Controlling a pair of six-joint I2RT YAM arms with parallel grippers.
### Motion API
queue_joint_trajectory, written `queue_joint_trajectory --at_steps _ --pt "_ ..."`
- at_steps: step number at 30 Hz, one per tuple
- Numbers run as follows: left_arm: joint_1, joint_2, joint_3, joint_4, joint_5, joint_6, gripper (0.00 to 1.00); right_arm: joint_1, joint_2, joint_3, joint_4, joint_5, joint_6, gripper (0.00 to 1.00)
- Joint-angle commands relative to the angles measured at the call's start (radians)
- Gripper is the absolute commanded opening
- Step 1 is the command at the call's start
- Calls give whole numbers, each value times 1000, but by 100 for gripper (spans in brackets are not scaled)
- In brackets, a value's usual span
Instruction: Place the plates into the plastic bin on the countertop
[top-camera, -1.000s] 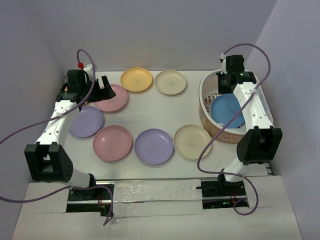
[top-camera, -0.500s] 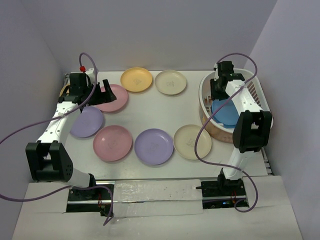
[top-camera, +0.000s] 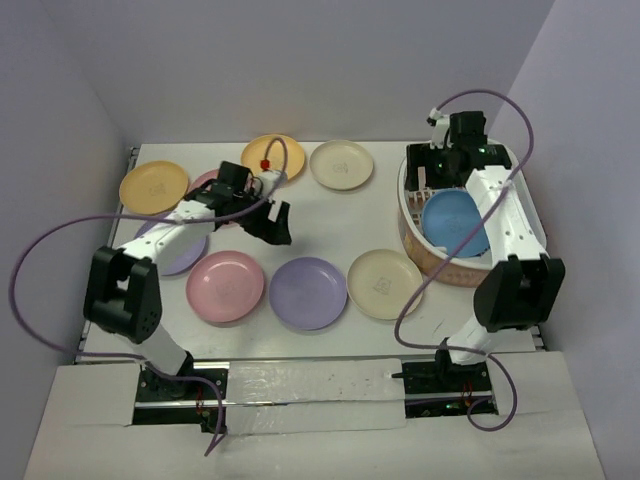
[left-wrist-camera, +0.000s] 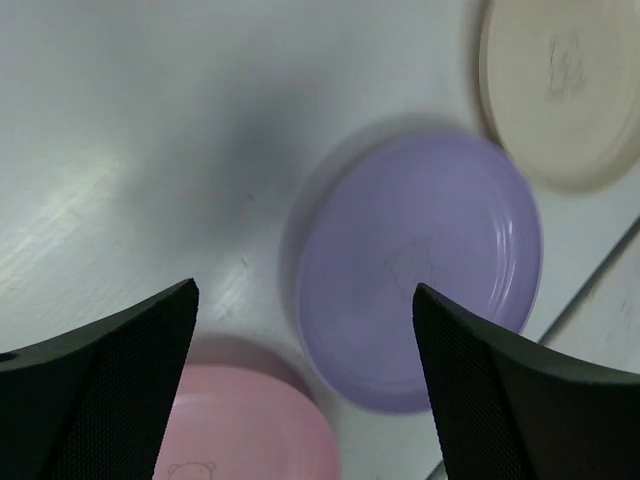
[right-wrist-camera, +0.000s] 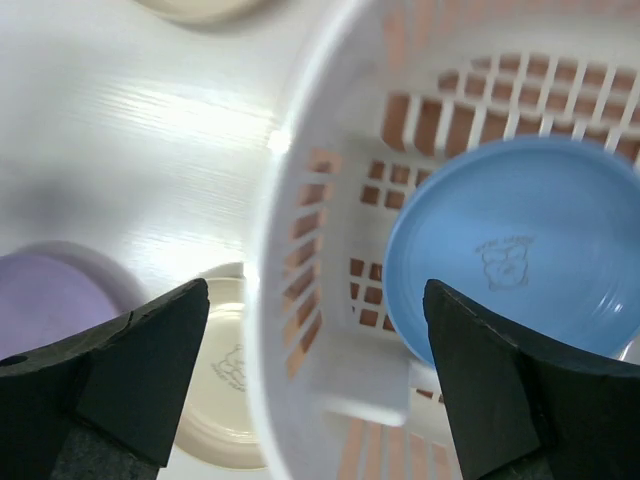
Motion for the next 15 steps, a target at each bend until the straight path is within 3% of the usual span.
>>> queue_joint_trajectory --at_steps 1,9,15 --pt "-53 130 70 -120 94 190 92 12 -147 36 -38 -176 -126 100" --pt "-111 244 101 -91 20 246 79 14 -232 -24 -68 -264 -185 100" --pt "-139 279 87 -83 -3 270 48 31 -250 -38 -71 -261 -198 100"
